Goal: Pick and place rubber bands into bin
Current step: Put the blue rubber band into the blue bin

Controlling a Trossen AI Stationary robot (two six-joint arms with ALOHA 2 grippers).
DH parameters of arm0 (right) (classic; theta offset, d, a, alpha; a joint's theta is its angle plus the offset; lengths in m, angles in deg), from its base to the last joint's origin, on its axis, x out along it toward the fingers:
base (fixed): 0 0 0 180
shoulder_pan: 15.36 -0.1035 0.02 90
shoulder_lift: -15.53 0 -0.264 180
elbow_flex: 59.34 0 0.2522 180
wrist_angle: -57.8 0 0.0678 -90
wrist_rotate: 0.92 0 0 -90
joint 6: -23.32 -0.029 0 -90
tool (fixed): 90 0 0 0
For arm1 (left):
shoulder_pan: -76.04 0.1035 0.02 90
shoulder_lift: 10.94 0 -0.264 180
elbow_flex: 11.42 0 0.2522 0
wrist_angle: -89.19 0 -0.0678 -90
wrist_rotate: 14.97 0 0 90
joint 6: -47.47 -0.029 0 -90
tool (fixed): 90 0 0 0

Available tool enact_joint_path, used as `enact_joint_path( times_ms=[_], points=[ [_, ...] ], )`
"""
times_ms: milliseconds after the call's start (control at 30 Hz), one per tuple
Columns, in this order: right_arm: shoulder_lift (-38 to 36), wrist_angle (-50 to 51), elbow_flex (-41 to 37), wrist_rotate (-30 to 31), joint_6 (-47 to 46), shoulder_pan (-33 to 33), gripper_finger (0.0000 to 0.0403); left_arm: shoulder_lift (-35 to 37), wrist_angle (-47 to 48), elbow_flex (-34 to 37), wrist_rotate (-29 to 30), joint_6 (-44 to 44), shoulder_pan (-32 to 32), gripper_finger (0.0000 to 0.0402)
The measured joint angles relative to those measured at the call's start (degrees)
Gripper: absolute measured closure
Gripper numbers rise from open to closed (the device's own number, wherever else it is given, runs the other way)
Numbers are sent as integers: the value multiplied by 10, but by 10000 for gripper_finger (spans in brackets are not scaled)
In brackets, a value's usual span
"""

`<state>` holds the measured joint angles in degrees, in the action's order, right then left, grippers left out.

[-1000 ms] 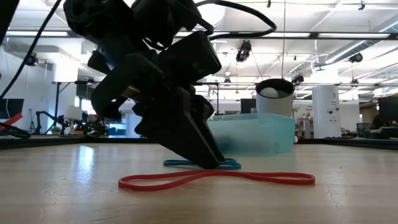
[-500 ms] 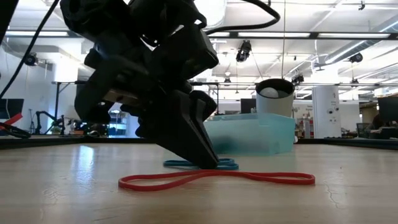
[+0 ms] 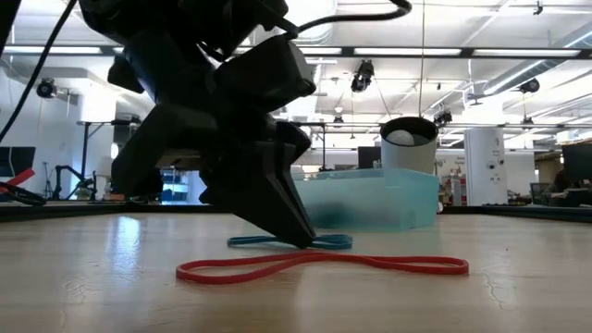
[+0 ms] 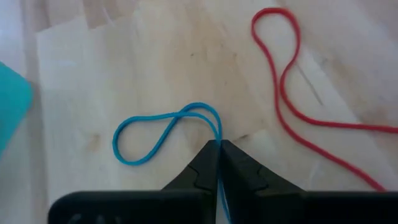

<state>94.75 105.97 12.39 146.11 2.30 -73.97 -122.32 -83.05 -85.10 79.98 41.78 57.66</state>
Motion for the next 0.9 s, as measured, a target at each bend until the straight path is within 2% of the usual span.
enact_joint_path(
  times_ms=[133, 467, 733, 900],
  points=[
    [0, 0, -1, 0, 0, 0, 342, 3, 1, 0, 32, -22, -7, 401],
    [0, 0, -1, 0, 0, 0, 346, 8, -1, -1, 161, -57, -30, 401],
    [0, 0, -1, 0, 0, 0, 346, 30, -3, -2, 201, -70, -46, 401],
    [0, 1, -1, 0, 0, 0, 346, 53, 10, -2, 259, -82, -62, 401]
  ],
)
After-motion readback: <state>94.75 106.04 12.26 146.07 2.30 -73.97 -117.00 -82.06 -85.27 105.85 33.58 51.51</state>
